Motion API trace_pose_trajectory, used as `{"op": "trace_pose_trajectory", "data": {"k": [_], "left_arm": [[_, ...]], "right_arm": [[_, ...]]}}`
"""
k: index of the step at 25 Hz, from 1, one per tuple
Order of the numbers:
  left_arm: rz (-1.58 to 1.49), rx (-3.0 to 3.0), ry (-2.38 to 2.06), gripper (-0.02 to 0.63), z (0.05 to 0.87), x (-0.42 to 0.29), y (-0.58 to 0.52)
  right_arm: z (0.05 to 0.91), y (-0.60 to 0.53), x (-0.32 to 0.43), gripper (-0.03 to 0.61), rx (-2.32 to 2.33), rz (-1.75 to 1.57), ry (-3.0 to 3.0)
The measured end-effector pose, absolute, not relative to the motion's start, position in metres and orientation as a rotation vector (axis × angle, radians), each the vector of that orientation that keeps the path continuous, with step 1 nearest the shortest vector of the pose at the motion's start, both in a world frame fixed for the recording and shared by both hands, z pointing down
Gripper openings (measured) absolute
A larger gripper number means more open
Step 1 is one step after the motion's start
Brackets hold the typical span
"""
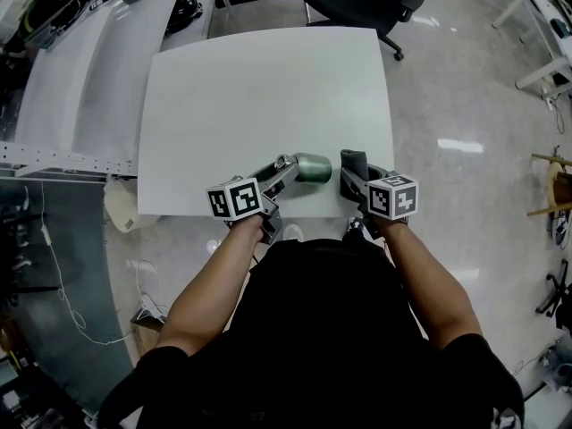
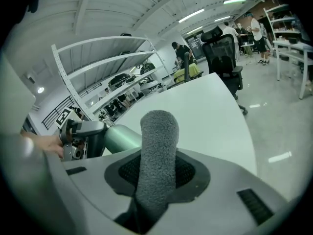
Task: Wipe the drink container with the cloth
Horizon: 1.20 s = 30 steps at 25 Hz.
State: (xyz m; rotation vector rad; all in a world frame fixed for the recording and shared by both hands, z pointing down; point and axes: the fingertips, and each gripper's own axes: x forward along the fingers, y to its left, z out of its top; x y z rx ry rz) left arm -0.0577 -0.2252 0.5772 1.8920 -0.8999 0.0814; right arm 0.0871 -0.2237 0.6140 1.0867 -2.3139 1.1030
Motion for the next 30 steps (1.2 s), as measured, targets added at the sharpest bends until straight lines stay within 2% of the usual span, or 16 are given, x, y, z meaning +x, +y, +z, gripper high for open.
{"op": "trace_pose_trajectory", "data": {"k": [13,23,30], "left_arm": [[0.335,2.183,-0.79,0.264,0.573,-0.04,-0.207],[0.531,2.427,-0.68,0.264,0.565,-0.025,-0.194],[0.674,2.579,-0.616,0.264,0.559,-0.011,-0.183]], "right_arm": [[0.564,-0.23,0.106,0.111,1.109,1.097,-2.437],[0.508,-0.215,0.049,0.112,0.819,1.22,-2.622],[0.486,-0.205,0.011,0.11,0.627,1.141,-2.673]]}}
